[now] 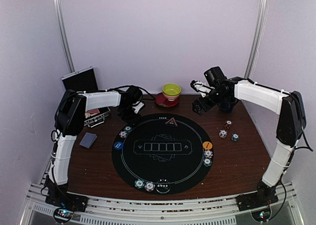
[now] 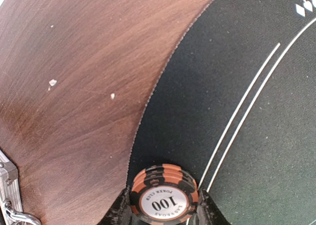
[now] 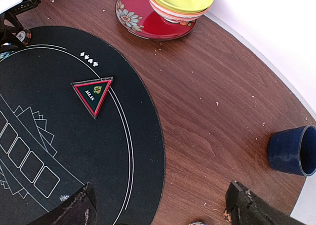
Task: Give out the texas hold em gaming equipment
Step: Place the poker chips pile at the small blind area, then pick up the pile of poker chips from the pile of poker chips.
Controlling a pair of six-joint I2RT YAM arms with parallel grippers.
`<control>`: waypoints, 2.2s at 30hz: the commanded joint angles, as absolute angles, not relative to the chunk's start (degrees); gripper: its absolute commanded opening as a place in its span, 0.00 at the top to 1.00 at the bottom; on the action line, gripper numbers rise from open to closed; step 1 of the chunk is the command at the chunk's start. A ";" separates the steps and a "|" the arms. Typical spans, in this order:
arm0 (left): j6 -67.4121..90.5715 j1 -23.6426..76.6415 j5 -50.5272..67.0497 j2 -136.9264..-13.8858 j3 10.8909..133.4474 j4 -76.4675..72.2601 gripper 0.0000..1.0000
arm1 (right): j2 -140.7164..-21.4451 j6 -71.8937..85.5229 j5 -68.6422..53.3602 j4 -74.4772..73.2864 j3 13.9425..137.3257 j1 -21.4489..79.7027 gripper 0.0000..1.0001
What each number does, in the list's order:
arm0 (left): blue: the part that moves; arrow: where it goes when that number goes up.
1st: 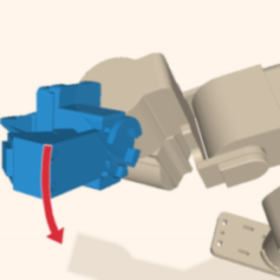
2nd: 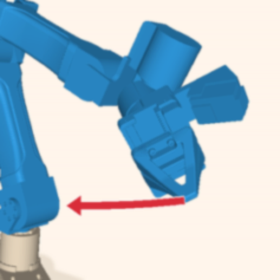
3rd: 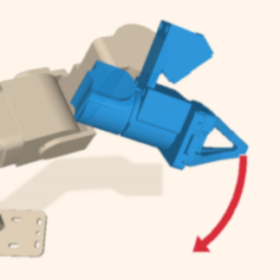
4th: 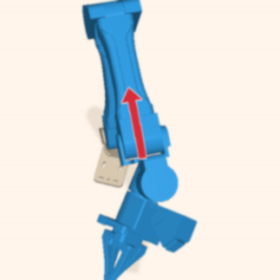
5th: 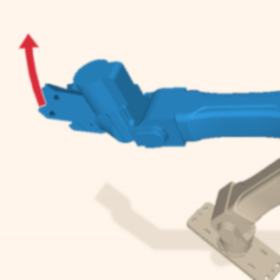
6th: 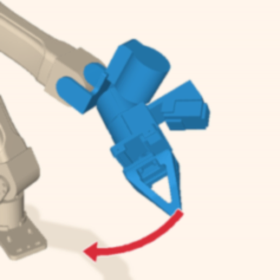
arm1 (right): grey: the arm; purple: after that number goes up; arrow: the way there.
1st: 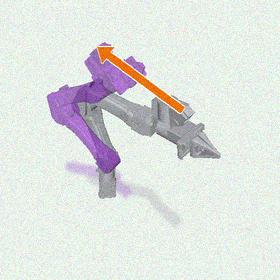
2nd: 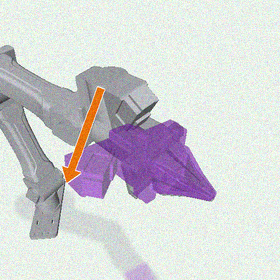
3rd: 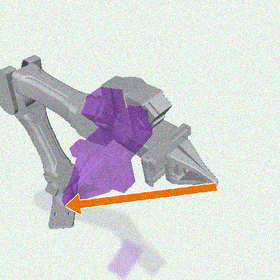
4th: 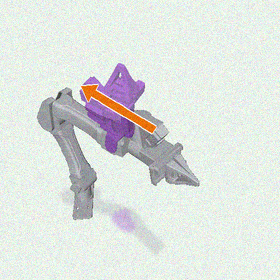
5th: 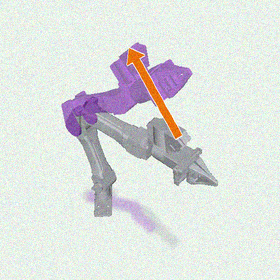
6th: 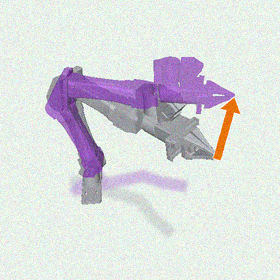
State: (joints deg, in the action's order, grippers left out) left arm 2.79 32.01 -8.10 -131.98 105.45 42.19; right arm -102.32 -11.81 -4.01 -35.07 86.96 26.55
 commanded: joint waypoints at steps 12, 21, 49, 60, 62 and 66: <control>2.30 31.69 -8.99 -132.57 107.17 43.32 0.34 | -100.73 -11.79 -3.46 -34.29 86.32 26.61 0.07; 3.46 32.07 -8.79 -130.35 112.51 44.71 0.02 | -100.86 -11.61 -2.75 -34.10 86.31 26.57 0.07; 15.75 41.84 -11.04 -85.79 69.95 33.97 0.02 | -103.75 -7.83 -1.76 -38.68 88.11 8.95 0.04; 14.78 41.84 -11.21 -78.02 61.10 28.84 0.02 | -110.16 -9.41 -2.19 -39.61 86.52 4.42 0.06; 14.66 41.91 -11.36 -78.64 61.14 28.92 0.02 | -111.78 -9.79 -2.12 -40.14 86.61 4.19 0.08; 14.50 41.90 -11.54 -79.21 61.26 29.00 0.02 | -113.77 -10.32 -3.47 -41.88 86.67 3.16 0.10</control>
State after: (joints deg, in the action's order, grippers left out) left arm 14.90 42.06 -10.70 -78.85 61.39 32.38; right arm -111.87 -9.28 -2.59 -39.51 87.05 4.36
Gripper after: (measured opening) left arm 0.978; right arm 0.907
